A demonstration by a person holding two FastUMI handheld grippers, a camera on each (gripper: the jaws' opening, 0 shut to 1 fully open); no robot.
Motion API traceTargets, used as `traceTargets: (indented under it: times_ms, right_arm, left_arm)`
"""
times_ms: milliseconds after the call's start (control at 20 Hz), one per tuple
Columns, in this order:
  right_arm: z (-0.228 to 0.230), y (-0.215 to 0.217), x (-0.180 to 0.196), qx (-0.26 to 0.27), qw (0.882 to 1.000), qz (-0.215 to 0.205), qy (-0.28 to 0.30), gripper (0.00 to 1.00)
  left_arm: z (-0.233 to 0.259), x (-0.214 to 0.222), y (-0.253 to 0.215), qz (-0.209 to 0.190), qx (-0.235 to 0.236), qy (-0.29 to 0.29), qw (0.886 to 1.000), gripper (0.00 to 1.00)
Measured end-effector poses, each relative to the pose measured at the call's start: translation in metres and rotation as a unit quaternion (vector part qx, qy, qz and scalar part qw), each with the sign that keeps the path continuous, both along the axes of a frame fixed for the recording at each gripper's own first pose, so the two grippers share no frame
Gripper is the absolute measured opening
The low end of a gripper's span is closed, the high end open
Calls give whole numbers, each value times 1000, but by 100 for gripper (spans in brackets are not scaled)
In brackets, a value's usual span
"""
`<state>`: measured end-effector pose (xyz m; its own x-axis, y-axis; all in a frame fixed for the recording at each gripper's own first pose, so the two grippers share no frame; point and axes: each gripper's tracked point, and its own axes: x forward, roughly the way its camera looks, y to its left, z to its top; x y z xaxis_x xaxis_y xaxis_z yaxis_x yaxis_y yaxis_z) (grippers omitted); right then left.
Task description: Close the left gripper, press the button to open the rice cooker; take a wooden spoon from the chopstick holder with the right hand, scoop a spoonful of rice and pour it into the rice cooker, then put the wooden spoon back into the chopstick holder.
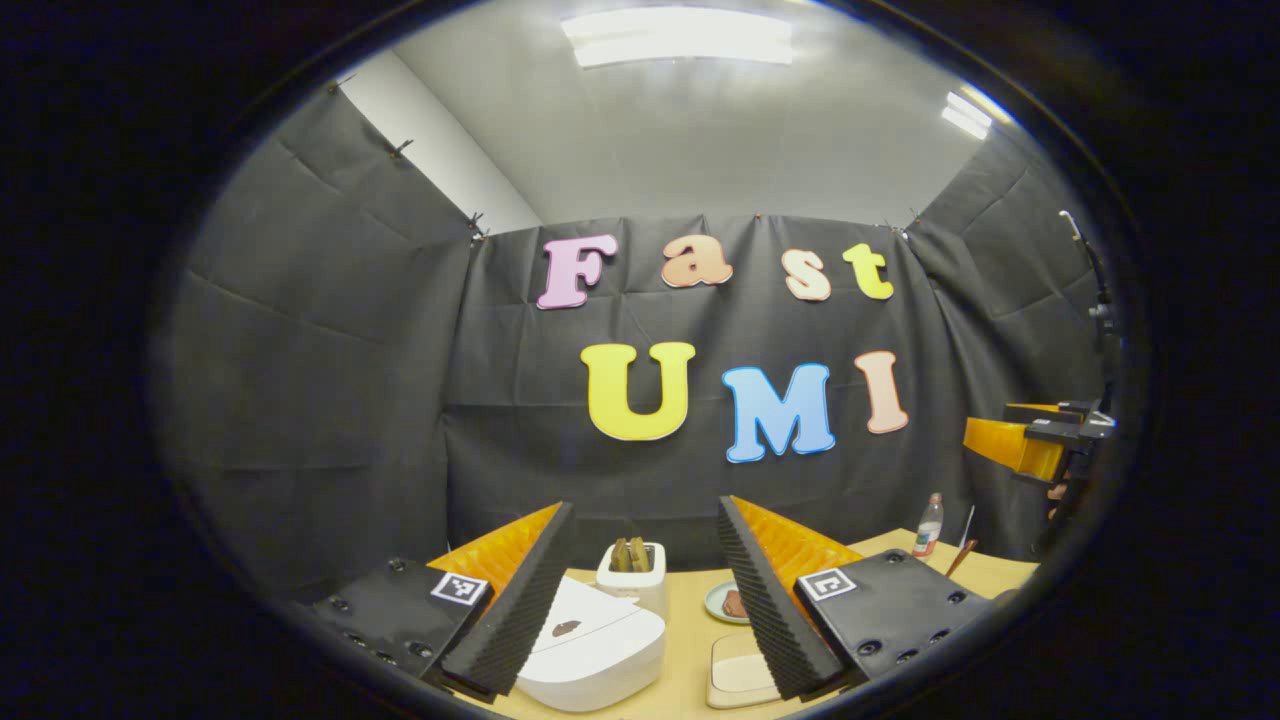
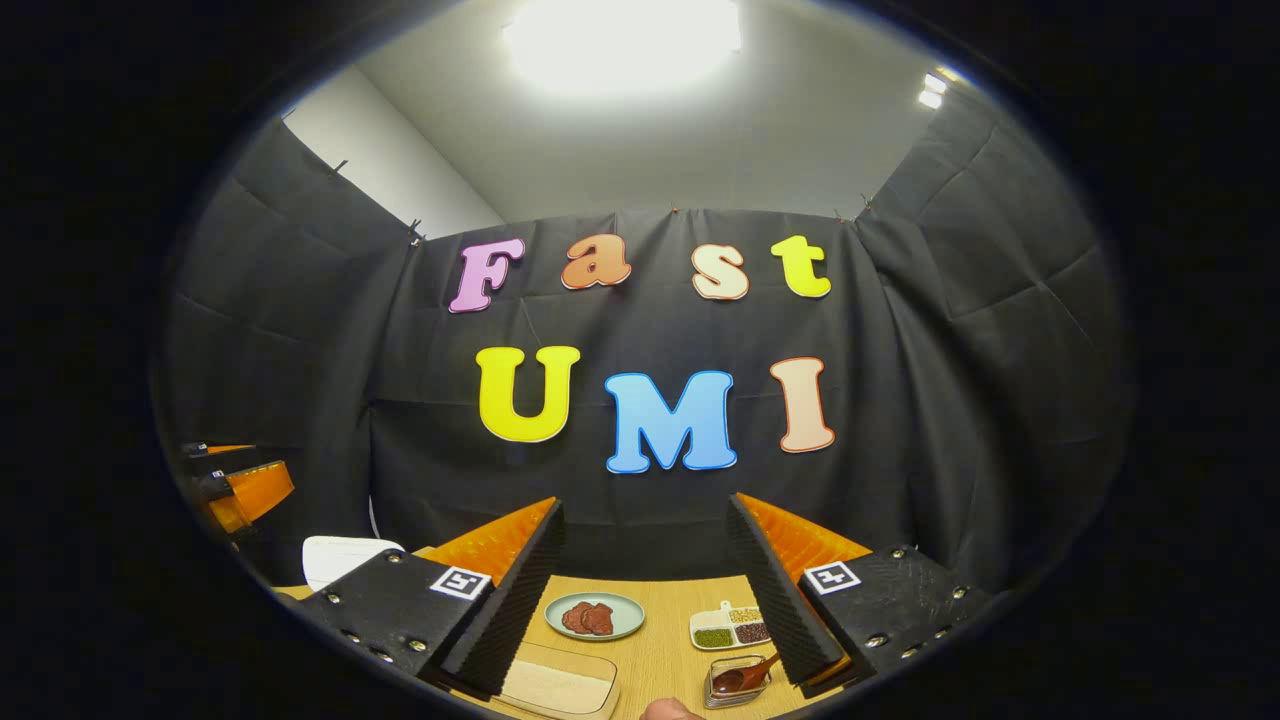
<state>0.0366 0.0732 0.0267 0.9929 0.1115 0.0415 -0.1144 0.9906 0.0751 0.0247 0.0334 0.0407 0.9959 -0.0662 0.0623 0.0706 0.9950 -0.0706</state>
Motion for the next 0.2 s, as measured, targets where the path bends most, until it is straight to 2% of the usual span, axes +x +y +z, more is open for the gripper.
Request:
traceTargets:
  times_ms: [200]
  right_arm:
    - [3,6,-1,-2,1000,-1,-5,98]
  left_arm:
    - [2,-1,6,2,-1,-4,1000,95]
